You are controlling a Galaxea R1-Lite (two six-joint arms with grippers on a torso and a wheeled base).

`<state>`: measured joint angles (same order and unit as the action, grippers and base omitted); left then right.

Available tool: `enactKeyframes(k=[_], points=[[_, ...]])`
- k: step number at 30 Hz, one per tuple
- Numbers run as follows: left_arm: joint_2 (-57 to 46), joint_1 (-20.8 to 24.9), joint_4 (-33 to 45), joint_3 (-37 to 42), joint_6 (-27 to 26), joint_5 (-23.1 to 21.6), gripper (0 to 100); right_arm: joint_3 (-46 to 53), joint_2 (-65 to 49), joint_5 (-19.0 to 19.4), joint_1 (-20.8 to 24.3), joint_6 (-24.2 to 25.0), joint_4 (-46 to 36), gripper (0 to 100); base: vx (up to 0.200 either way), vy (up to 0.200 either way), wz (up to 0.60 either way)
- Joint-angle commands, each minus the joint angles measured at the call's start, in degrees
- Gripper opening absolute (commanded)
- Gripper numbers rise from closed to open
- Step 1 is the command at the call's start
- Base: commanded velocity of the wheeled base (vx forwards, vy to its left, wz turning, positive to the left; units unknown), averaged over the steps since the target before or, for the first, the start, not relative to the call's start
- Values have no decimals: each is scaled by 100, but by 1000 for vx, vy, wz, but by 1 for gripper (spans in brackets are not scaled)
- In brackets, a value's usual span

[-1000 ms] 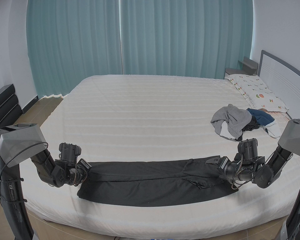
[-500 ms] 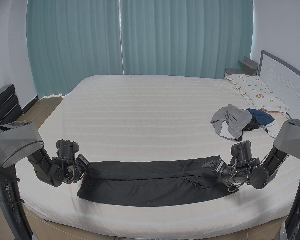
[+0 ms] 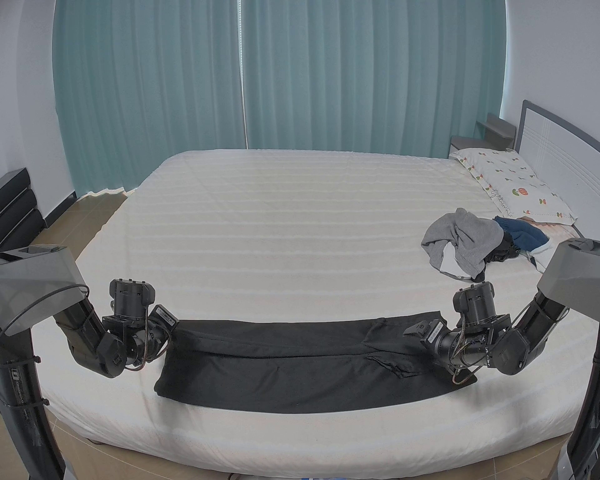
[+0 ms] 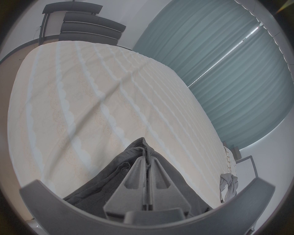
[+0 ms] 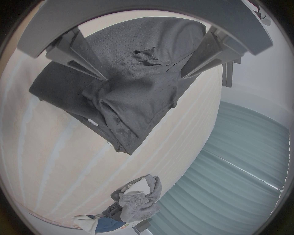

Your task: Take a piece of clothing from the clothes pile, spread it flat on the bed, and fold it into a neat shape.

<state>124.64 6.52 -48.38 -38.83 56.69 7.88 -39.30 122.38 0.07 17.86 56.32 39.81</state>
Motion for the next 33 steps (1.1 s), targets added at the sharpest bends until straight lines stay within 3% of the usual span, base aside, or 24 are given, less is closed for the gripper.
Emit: enactKeyframes(k=[1, 12, 13, 29, 33], points=[[17, -2, -4, 7, 9, 4, 0, -42, 172, 1, 7, 2, 0, 100, 0, 0, 0], [17, 7, -4, 7, 0, 4, 0, -420, 480, -280, -37, 450, 79, 100, 0, 0, 0], [17, 7, -4, 7, 0, 4, 0, -412, 480, -280, -37, 450, 97, 0, 0, 0, 0], [17, -2, -31, -143, 0, -5, 0, -842, 427, -253, -221, 450, 114, 0, 0, 0, 0], [52, -55, -180, -477, 246, 21, 0, -1317, 488, -271, -371, 547, 167, 0, 0, 0, 0]])
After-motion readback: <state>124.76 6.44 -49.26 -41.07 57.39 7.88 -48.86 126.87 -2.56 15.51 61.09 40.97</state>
